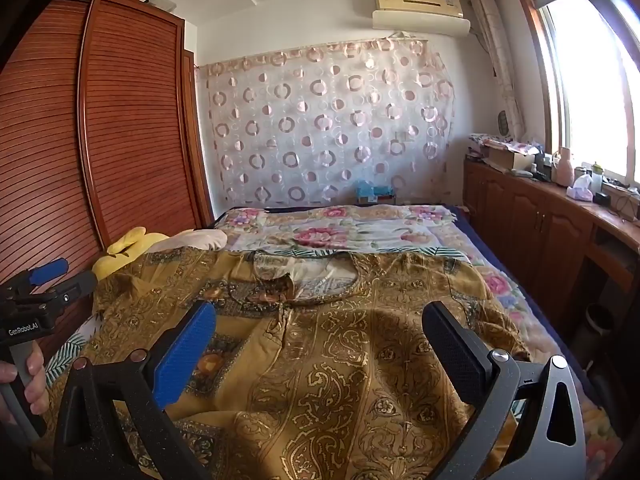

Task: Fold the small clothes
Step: 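Move the left tool to the side edge of the golden shirt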

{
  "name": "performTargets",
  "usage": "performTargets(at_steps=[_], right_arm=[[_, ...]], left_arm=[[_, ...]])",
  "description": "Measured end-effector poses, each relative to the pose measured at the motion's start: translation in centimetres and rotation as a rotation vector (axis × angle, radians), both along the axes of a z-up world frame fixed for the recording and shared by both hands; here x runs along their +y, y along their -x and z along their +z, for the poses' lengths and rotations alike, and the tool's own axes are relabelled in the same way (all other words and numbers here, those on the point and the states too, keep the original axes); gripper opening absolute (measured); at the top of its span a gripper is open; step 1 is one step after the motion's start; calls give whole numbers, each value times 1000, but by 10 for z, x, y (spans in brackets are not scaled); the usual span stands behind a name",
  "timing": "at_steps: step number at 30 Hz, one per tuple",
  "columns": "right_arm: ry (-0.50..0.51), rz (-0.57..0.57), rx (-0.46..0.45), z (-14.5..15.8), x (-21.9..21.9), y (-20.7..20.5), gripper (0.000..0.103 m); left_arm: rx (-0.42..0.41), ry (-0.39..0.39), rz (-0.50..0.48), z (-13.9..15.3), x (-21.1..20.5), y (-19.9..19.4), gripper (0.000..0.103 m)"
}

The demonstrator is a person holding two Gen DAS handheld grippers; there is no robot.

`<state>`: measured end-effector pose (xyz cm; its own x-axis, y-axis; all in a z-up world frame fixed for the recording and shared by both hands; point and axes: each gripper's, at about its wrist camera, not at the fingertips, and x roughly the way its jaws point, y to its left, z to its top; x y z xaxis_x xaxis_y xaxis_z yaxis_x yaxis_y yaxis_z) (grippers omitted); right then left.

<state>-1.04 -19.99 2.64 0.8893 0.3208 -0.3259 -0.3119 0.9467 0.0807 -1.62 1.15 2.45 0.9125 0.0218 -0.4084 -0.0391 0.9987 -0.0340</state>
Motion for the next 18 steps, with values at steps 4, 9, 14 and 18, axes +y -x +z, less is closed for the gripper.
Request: performTargets(at_steps=[4, 9, 14, 18], right_arm=[[0, -1, 3, 0, 0, 0, 103], [-2, 1, 3, 0, 0, 0, 103], [-3, 3, 3, 0, 0, 0, 103], [-3, 3, 4, 0, 0, 0, 103]], left_arm=[[-1, -2, -1, 0, 0, 1, 103], [-1, -6, -2, -1, -2, 0, 103], [-2, -8, -1, -2, -4, 0, 103], [-2, -9, -1, -4, -5, -2, 103]])
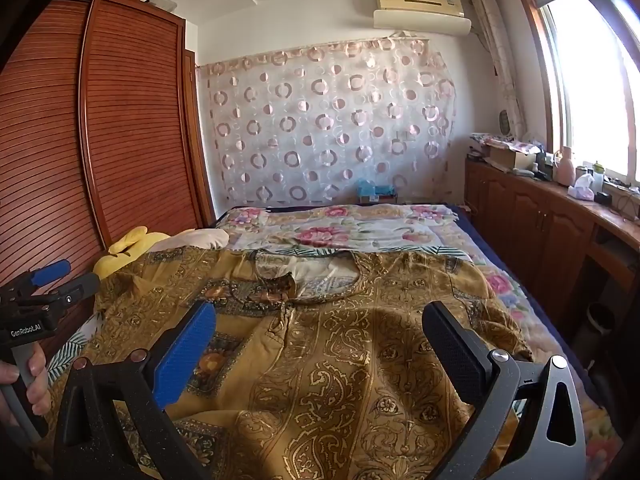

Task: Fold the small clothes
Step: 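Move the left tool to the side edge of the golden shirt, then grasp the shirt side edge with the left tool, fold it inward, release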

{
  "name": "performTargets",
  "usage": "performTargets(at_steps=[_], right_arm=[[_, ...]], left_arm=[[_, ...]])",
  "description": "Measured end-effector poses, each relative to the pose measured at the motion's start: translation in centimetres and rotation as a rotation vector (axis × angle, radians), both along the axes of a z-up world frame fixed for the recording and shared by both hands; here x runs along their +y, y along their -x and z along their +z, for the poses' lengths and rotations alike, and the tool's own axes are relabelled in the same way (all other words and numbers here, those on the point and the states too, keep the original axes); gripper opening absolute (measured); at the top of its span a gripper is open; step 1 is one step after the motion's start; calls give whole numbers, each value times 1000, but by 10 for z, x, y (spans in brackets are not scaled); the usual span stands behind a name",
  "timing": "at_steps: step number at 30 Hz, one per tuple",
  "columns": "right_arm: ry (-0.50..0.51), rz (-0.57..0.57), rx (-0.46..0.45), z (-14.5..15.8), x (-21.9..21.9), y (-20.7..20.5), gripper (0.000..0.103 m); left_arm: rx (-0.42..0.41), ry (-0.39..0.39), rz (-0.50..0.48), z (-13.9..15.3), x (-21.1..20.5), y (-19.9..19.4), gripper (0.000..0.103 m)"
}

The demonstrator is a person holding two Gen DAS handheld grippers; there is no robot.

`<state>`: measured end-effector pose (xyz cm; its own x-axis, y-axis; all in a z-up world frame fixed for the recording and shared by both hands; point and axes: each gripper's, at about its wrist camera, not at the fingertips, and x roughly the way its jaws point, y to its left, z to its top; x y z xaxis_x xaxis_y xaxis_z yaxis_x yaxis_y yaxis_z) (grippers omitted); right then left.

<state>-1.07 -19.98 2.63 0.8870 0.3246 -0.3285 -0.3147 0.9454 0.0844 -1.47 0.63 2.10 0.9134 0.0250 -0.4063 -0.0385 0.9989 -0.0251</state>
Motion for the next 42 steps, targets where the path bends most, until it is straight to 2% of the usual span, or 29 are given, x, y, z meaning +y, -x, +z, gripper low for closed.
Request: performTargets(at_steps=[10, 16, 17, 33, 37, 42], right_arm=[[-1, 3, 1, 0, 0, -2, 103], [11, 26, 18, -9, 7, -4, 103], [14, 33, 29, -8, 11, -9, 103], [32, 144, 103, -19, 26, -30, 103], [36, 172, 123, -20, 27, -32, 103], [74, 221, 138, -21, 36, -40, 103]], left_arm=[[3, -5, 5, 2, 1, 1, 103], [29, -6, 17, -12, 18, -3, 103], [36, -7, 18, -24, 16, -12, 103], [144, 19, 96, -54, 75, -21, 103], [171, 3, 129, -62, 95, -23, 103], [200, 0, 126, -66, 122, -27, 103]])
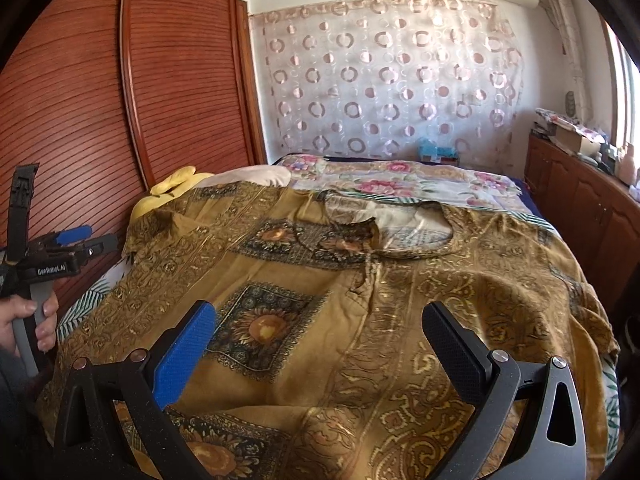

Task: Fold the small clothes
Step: 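Grasp the shirt side edge with the left tool, fold it inward, release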

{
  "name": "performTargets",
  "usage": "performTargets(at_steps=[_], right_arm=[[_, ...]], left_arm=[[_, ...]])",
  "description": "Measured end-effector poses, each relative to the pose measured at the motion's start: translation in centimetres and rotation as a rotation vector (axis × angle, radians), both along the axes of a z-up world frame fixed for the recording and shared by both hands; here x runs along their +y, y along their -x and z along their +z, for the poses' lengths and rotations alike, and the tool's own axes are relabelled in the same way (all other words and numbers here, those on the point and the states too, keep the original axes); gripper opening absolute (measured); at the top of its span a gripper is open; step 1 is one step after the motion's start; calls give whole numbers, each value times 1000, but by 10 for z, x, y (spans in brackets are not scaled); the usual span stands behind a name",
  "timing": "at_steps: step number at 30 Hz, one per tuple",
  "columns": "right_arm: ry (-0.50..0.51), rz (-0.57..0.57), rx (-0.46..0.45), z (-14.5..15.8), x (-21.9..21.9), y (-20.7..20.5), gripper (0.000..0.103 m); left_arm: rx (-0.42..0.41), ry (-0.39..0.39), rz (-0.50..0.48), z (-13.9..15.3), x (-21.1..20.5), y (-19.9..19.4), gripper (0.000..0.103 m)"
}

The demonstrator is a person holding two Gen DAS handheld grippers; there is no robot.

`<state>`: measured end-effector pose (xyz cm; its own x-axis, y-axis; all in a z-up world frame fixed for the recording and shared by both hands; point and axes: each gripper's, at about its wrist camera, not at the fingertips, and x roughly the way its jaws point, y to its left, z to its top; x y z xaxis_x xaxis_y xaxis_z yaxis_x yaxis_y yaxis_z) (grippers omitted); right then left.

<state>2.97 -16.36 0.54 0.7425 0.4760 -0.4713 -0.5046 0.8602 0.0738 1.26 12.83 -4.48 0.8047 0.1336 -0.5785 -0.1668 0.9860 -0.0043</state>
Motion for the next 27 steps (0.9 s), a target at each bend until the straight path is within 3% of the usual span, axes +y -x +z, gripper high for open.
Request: performTargets(at_steps=[4, 13, 15, 20, 24, 26, 27], right_arm=[[16, 55, 8, 2, 12, -5, 103], [53, 124, 23, 1, 17, -5, 103], [60, 132, 28, 1, 22, -6, 103], [76, 164, 48, 1, 31, -6, 103], [84, 191, 53, 5, 41, -8, 103], [82, 201, 51, 7, 44, -8, 103], [80, 206, 51, 7, 48, -10, 103]], left_arm=[[41, -27, 25, -3, 18, -8, 103], [92, 31, 11, -14, 64, -28, 98], [109, 81, 4, -20, 74, -34, 93], [179, 165, -1, -41, 91, -51, 65], [205, 225, -22, -50, 96, -61, 59], [208, 243, -26, -51, 97, -64, 33], [223, 243, -20, -52, 98, -66, 32]])
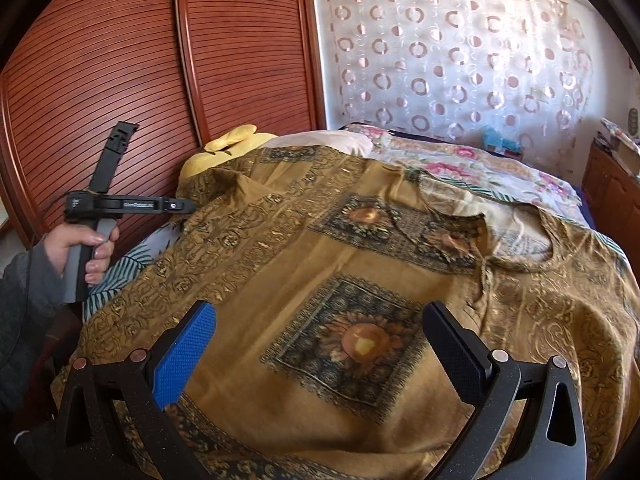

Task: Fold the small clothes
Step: 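Grasp the shirt side edge with the left tool, fold it inward, release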

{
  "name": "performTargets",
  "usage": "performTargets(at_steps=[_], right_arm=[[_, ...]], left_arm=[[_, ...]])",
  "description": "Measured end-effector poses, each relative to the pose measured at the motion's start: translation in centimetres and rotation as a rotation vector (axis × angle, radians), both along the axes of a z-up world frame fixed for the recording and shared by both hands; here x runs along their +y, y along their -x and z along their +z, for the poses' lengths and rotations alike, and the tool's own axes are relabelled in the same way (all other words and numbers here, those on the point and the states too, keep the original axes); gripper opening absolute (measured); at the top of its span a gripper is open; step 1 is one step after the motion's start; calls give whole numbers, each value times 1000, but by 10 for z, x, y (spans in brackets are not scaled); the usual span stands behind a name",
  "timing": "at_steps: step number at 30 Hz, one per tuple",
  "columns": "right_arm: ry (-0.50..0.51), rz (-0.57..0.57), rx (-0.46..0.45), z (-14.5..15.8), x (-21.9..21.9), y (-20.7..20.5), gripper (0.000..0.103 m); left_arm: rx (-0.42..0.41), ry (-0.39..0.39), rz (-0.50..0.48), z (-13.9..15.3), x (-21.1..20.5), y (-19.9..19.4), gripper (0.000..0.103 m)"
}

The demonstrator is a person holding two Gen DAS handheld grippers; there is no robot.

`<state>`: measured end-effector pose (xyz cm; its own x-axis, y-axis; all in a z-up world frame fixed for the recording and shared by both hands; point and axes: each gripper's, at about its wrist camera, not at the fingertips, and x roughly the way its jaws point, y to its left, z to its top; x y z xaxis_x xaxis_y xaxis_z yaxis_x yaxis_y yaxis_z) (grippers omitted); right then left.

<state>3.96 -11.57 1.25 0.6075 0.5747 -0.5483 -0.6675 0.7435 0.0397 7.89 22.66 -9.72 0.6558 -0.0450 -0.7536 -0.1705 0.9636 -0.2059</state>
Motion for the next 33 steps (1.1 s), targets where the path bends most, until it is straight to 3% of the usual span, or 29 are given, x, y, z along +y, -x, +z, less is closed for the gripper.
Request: performTargets(at_steps=[6, 9, 11, 14, 22, 27, 33], right_arm=[[-19, 18, 7, -4, 2, 3, 103], [-16, 16, 16, -6, 5, 0, 103], [-18, 14, 19, -7, 6, -1, 103], [-26, 11, 23, -7, 3, -1, 103], [-66, -22, 23, -3, -14, 3, 103], [-84, -50, 11, 1, -25, 7, 103], [-101, -73, 26, -4, -34, 10, 103]], left_arm=[[15, 48, 5, -1, 6, -1, 32], [15, 32, -6, 1, 4, -2, 32], [-3, 18, -22, 4, 1, 0, 9], [-76, -1, -39, 23, -4, 6, 5], [-204, -52, -141, 82, -43, -8, 4], [-225, -73, -259, 100, -92, -18, 4], [-246, -93, -355, 108, -136, -2, 9]])
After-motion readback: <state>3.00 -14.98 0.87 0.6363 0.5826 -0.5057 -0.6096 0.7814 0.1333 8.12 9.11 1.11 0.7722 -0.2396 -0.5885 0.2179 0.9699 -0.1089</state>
